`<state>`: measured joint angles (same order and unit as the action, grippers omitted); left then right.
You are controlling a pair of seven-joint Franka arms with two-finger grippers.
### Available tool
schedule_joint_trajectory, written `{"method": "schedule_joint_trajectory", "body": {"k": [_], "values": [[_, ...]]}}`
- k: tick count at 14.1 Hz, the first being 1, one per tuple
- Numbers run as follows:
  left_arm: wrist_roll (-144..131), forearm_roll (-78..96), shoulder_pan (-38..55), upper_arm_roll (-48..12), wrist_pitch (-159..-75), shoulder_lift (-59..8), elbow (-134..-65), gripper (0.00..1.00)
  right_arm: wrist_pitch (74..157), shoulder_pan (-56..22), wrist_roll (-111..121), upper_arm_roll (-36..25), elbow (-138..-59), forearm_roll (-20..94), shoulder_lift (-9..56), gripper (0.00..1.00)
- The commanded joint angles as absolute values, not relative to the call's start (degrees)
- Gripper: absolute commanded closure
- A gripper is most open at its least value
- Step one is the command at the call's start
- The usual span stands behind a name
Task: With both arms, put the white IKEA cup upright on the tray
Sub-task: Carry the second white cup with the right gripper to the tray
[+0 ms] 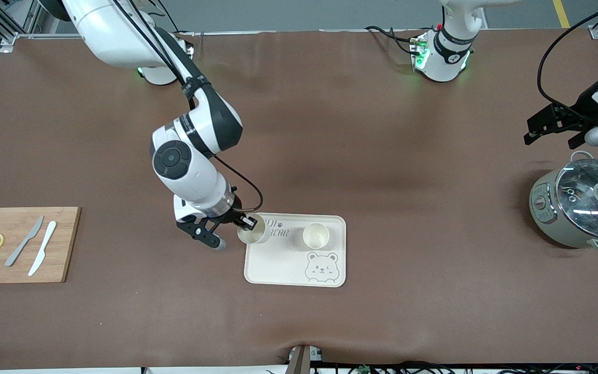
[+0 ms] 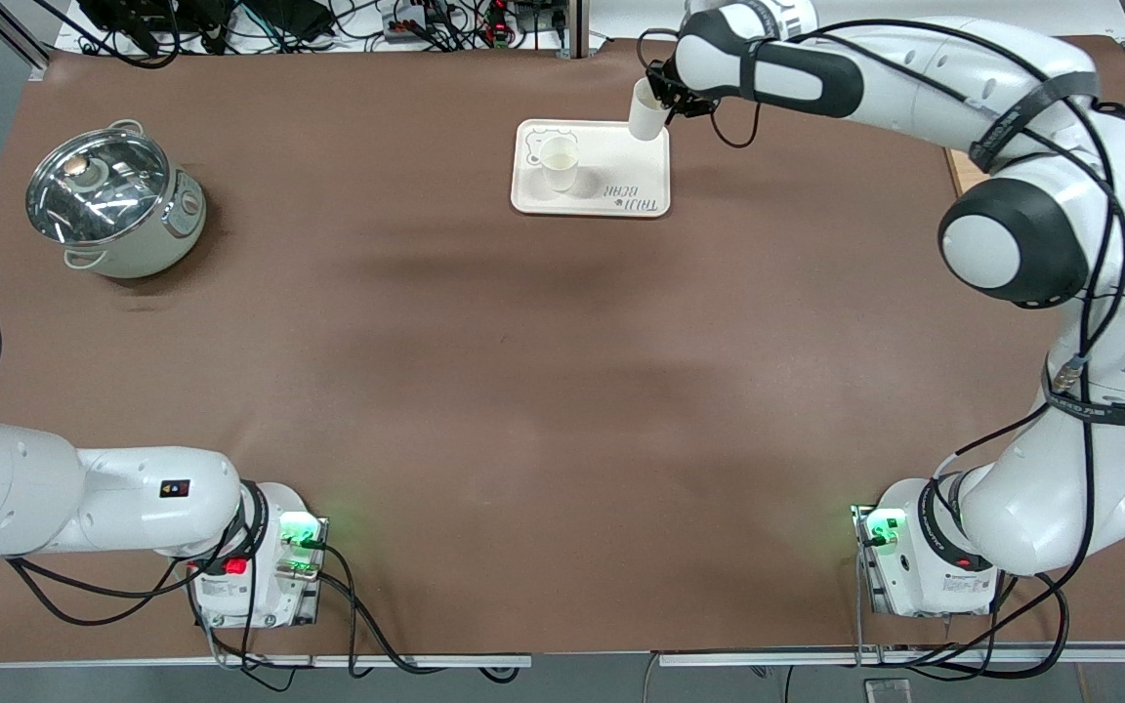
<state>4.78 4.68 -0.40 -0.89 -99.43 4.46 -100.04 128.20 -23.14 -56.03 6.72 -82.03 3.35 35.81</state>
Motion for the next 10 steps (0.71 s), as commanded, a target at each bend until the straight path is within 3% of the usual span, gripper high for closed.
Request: {"method": "schedule_joint_trajectory", "body": {"k": [1,4,10], "values": [[5.1,5.8,1.84,1.23,-99.58,2.29,-96.34,0.0,129.54,-24.43,-57.22,5.89,-78.93,2.03,38.66,1.0],[4.48,5.89,1.93,1.14,-97.74,0.18,-92.12,0.0,131.73,-24.43,-57.74,5.89,-79.01,-0.25,40.77,1.0],[1.32,5.11,1.93,1.23,-97.47,-0.35,-91.67,0.0,136.05,-24.7,-57.92,5.01,-79.45,-2.72,44.73,1.0]]}}
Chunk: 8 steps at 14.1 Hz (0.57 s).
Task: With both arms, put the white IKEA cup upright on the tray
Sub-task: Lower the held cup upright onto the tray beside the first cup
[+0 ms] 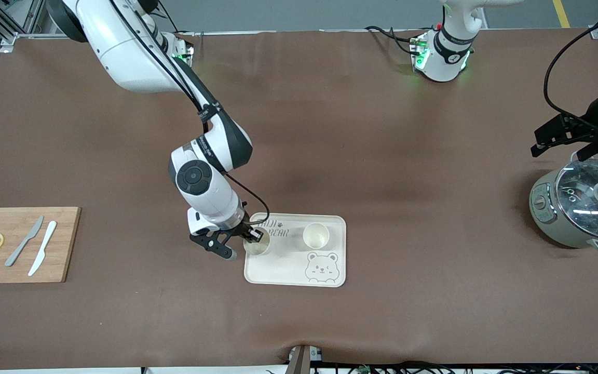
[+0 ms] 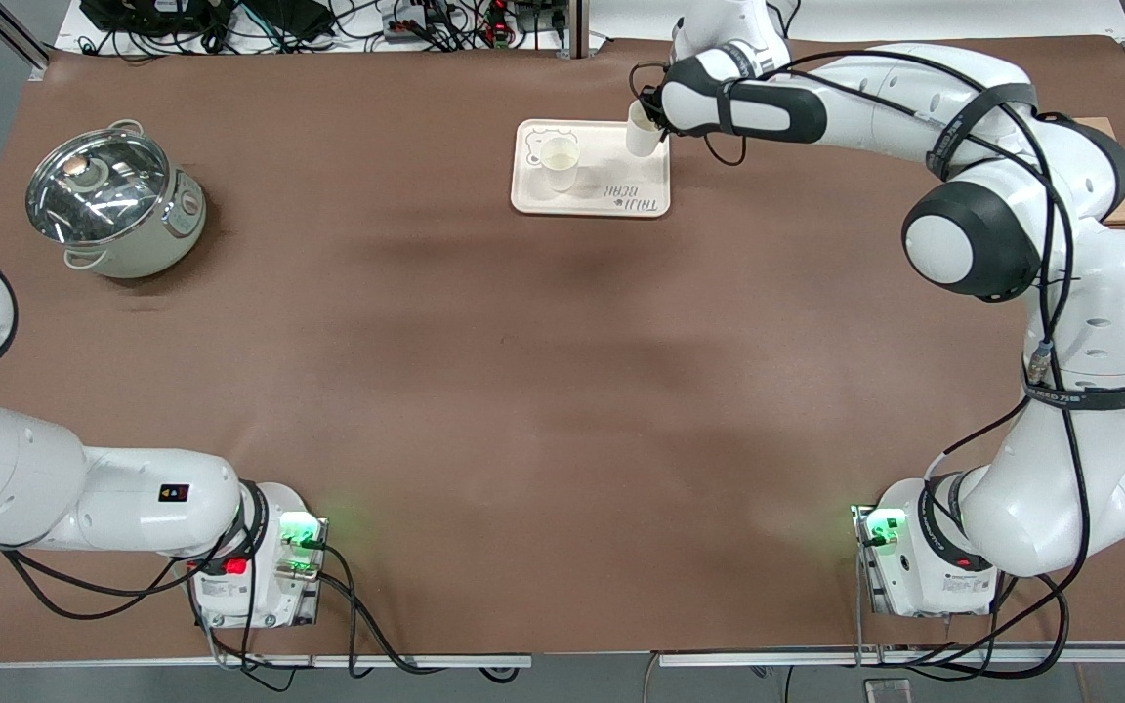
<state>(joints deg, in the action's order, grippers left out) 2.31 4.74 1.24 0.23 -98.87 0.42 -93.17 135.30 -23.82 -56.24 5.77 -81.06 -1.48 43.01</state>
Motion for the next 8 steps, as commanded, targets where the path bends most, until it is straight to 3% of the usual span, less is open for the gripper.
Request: {"method": "schedule_joint_trajectory", "body": {"k": [1,8], "values": [[1.49,5.1,1.93,1.23,-96.77,-0.61,-91.58,0.0,136.32,-24.78,-58.01,4.92,-79.45,-3.07,45.17,1.0],[4.91,-4.13,3.43,0.88,-94.93,-1.4,-91.85,0.0,138.69,-25.49,-61.0,5.01,-79.45,-6.59,47.28,1.0]]}}
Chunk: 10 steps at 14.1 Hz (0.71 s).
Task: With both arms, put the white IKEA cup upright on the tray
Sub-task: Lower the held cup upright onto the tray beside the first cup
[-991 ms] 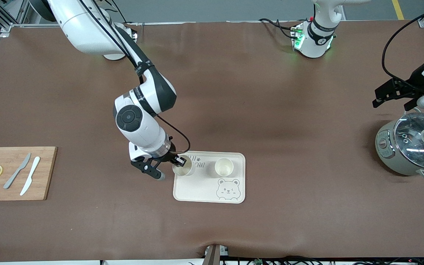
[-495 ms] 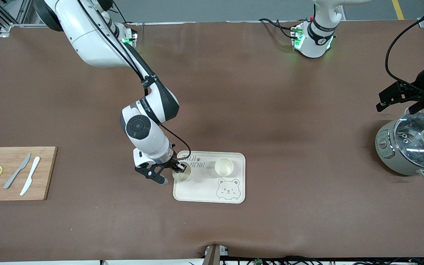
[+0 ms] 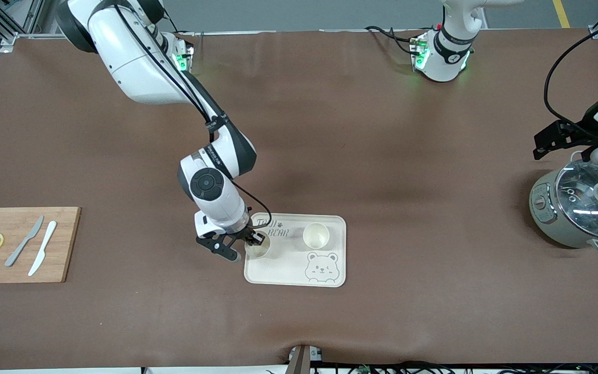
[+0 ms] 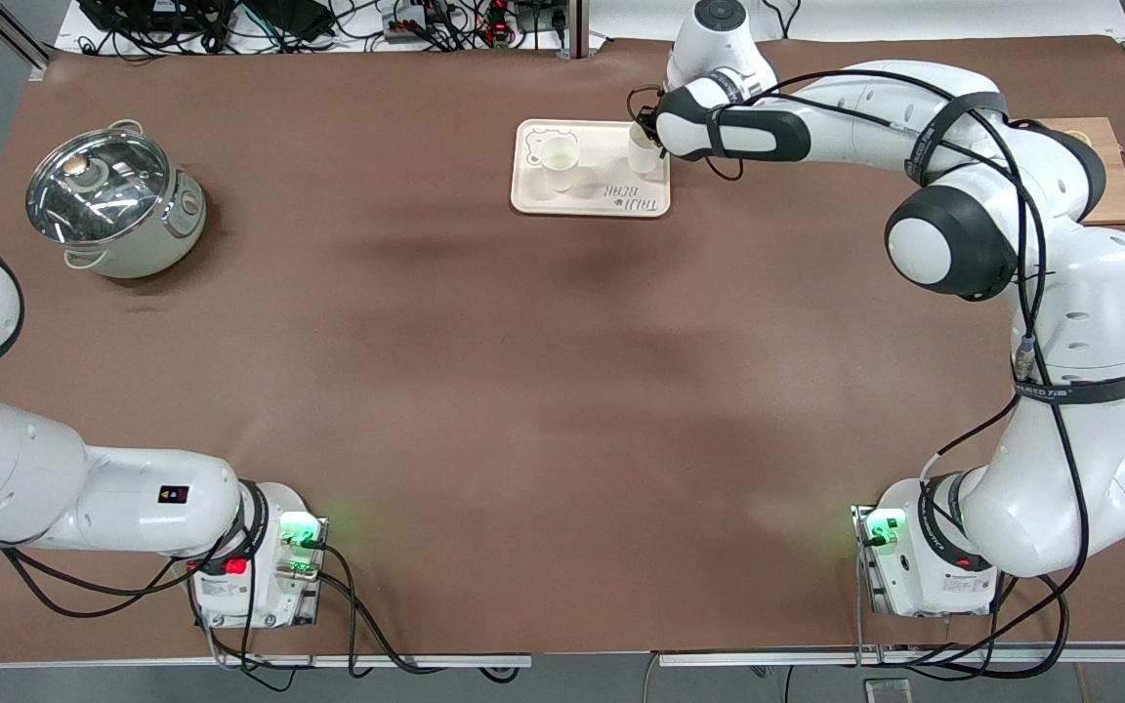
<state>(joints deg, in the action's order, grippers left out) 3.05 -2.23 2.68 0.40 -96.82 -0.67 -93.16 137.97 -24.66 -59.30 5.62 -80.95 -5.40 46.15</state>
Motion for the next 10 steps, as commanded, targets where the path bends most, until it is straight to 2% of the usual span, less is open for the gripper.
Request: {"method": "schedule_joint_trajectory", "body": {"k": [1,10], "values": [[5.01,-4.13,3.43,0.88,-94.75,-1.49,-91.85,0.0,138.69,-25.75,-61.08,5.01,-79.37,-6.59,47.46,1.0],[4.92,-3.78,3.34,0.79,-93.08,-2.29,-91.67,0.0,138.78,-26.02,-61.08,5.01,-79.45,-6.68,47.9,1.0]]}}
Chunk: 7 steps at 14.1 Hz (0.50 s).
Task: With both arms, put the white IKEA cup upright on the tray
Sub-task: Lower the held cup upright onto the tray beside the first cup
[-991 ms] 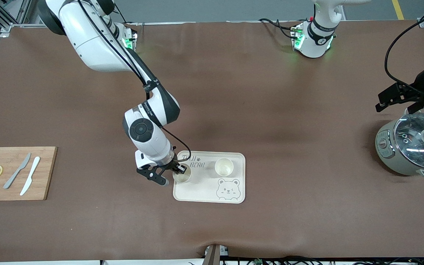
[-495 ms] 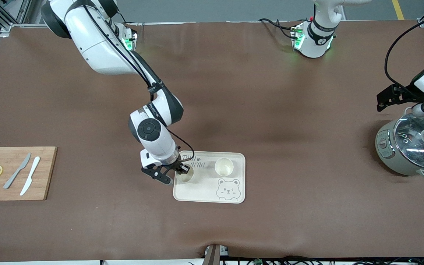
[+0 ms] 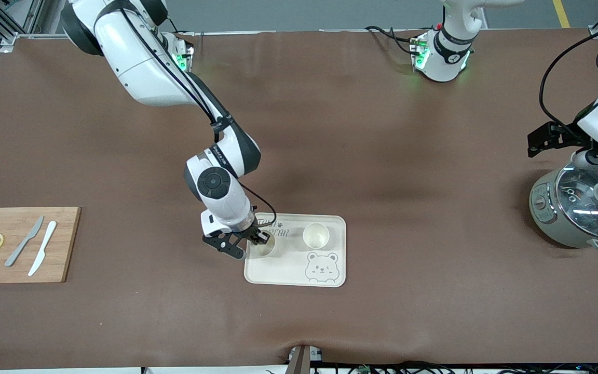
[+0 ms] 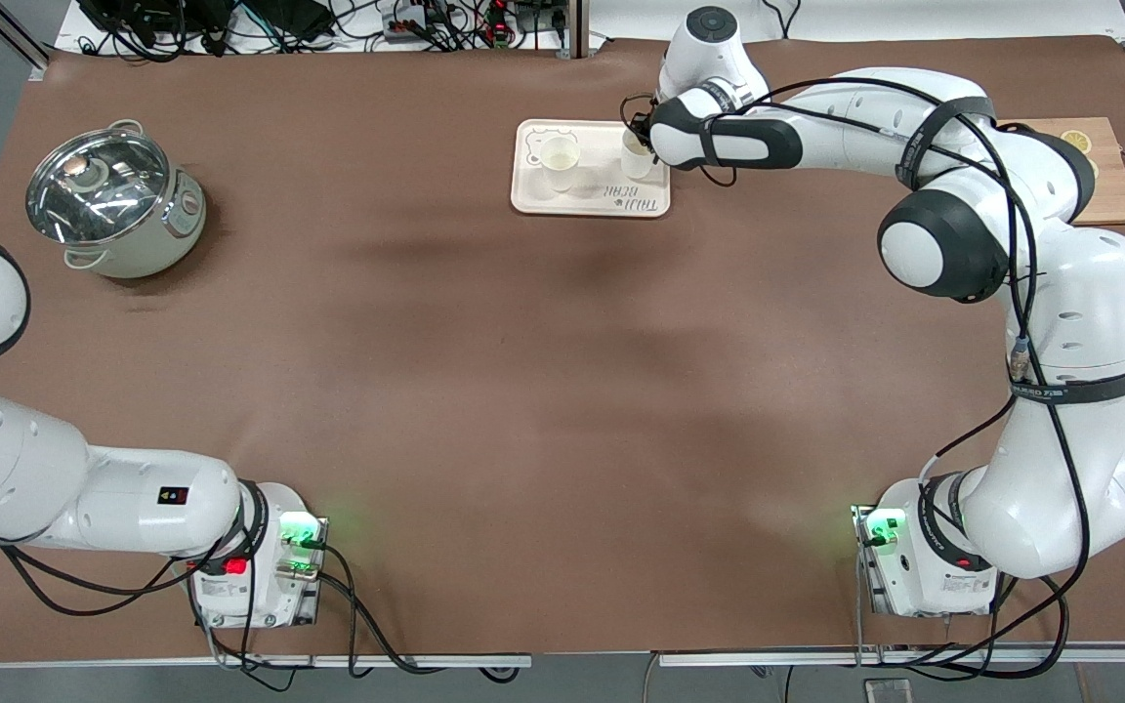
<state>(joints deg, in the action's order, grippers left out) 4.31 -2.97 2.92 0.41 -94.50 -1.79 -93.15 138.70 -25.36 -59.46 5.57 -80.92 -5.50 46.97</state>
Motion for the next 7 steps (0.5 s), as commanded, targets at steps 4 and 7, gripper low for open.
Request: {"method": "schedule_joint_trajectory", "body": {"k": [4,7], "values": [[4.83,-3.6,3.34,0.79,-93.08,-2.63,-91.67,0.0,138.78,-26.02,-61.08,5.01,-79.45,-6.68,48.25,1.0],[4.83,-3.34,3.25,0.79,-93.08,-2.64,-91.67,0.0,138.78,-25.93,-61.0,5.01,-79.45,-6.68,48.25,0.78]]}}
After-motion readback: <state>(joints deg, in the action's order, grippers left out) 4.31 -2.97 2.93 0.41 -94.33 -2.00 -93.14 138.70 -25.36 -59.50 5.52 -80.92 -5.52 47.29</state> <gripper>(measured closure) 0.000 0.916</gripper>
